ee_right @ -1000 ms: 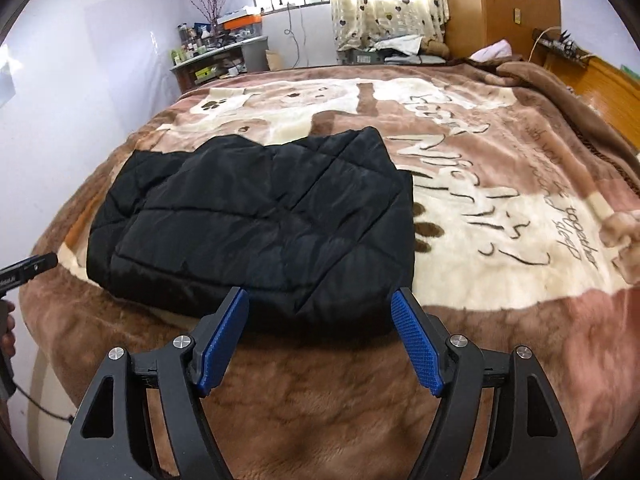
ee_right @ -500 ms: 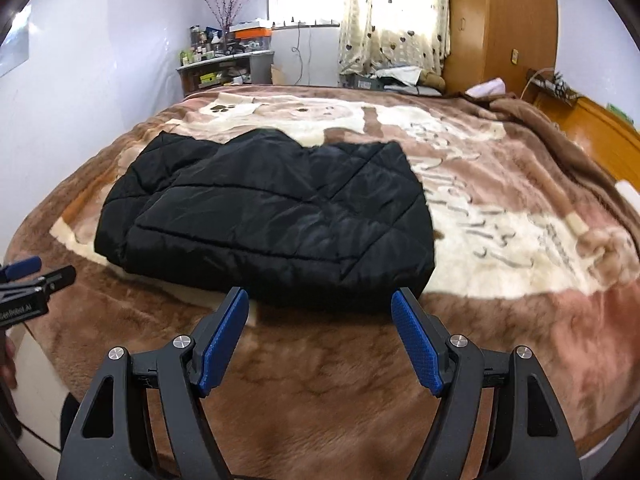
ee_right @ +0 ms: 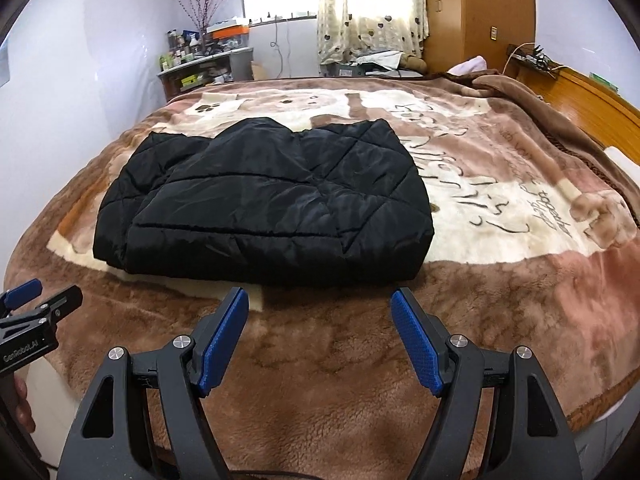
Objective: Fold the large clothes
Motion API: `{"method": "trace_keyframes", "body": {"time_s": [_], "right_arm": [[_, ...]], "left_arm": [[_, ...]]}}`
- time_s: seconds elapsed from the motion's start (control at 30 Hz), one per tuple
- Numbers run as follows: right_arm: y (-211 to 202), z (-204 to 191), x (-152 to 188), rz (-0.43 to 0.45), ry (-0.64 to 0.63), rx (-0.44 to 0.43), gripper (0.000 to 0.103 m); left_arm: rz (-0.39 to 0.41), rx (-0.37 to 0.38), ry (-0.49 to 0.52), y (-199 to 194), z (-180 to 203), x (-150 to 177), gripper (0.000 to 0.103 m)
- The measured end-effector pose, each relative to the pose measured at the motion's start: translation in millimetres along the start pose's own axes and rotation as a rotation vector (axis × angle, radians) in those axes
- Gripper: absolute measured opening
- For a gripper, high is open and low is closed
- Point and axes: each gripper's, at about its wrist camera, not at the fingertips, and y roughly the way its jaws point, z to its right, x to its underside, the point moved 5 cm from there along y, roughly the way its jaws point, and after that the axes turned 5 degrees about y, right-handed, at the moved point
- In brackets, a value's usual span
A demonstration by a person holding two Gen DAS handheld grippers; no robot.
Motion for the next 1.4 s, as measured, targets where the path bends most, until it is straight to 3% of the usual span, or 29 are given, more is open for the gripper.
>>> {"method": "trace_keyframes", "body": {"time_s": [0.6, 0.93, 1.4], "right_arm": [[0, -5, 8, -0.019, 0.003, -0.001, 0.074], [-1, -4, 9, -0.015, 0.013, 0.000, 0.074], [-4, -5, 11, -0.016, 0.016, 0.001, 0.074]], "left_arm": [[0.017, 0.020, -0.006, -5, 4, 2, 0.088], [0.011, -0.026, 0.015, -7, 8, 2, 0.088], [0.033, 0.003, 0.017, -13, 12, 2, 0.088]]}}
